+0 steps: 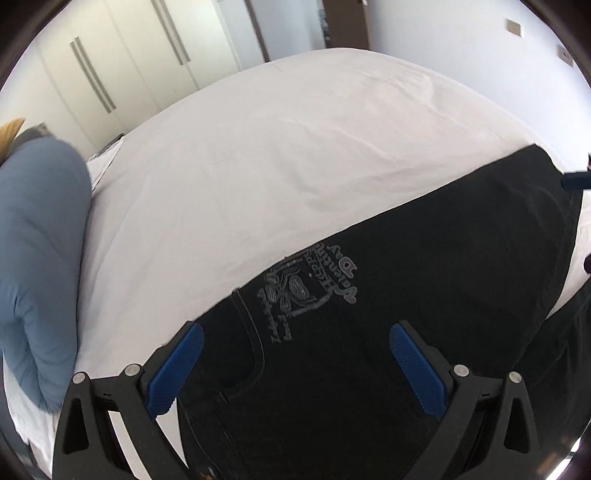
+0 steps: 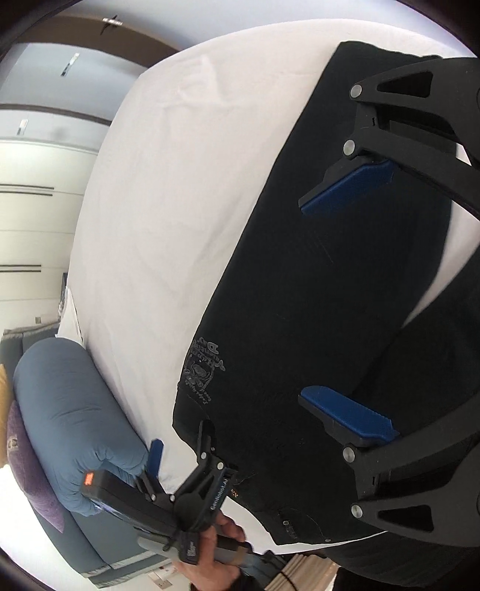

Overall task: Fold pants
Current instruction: 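Move the left tool to the jeans waistband while the right tool reaches the waistband corner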

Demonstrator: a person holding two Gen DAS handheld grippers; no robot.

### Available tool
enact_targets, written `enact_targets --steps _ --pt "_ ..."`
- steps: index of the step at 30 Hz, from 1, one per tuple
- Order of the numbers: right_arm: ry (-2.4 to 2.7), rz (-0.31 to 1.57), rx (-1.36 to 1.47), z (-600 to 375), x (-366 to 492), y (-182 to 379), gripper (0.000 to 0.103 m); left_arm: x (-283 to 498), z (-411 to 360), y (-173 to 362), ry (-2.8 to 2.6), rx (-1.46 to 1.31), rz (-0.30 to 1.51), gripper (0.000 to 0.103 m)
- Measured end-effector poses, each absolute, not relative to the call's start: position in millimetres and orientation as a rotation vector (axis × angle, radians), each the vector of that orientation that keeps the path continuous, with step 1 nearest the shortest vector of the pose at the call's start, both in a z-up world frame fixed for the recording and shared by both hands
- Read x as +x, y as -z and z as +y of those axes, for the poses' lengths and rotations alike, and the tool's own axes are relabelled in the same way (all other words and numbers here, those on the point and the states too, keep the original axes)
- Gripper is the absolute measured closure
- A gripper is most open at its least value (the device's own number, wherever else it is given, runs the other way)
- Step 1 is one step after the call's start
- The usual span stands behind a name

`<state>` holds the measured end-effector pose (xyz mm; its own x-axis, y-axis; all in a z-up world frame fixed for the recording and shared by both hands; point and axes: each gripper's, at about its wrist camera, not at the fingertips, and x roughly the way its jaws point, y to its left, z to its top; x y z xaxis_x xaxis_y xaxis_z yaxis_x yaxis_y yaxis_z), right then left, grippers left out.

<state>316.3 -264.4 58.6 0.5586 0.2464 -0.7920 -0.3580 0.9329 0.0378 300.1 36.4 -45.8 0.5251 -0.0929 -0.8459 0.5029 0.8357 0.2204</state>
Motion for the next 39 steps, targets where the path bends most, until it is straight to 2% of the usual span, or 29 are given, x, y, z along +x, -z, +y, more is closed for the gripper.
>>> enact_targets --steps 7,8,15,20,21,22,23,24,25,26,27,29,39 --pt "-0.487 0.947 -0.117 -275 367 -41 0.018 366 31 85 0.489 0.692 1.058 0.002" --pt "-0.498 0.952 -0.121 -275 372 -38 0.018 375 34 89 0.5 0.699 1.068 0.004" --pt "-0.55 0.977 -0.148 -273 390 -21 0.022 408 46 107 0.576 0.648 1.141 0.014" --pt "-0.581 0.979 -0.158 -263 399 -12 0.022 417 50 132 0.6 0.636 1.232 0.014" --pt "-0.586 0.979 -0.161 -262 401 -12 0.026 418 52 134 0.605 0.617 1.24 0.015" --pt "-0.594 0.981 -0.165 -261 404 -11 0.029 419 53 136 0.613 0.598 1.25 0.022" --pt "-0.603 0.988 -0.167 -259 407 -10 0.035 421 57 136 0.634 0.568 1.264 0.034" --pt "-0.608 0.993 -0.167 -257 411 -8 0.039 420 58 137 0.649 0.555 1.273 0.04" --pt "-0.609 0.997 -0.171 -253 415 -7 0.041 417 57 136 0.658 0.553 1.267 0.052" --pt "-0.611 0.997 -0.175 -248 420 -8 0.045 415 56 134 0.67 0.552 1.261 0.068" --pt "-0.614 0.998 -0.182 -245 424 -9 0.046 411 54 132 0.66 0.573 1.241 0.078" --pt "-0.615 0.998 -0.191 -238 434 -9 0.046 404 53 125 0.652 0.599 1.201 0.089" --pt "-0.654 1.028 -0.313 -190 472 -10 0.058 321 75 84 0.631 0.596 0.938 0.094"
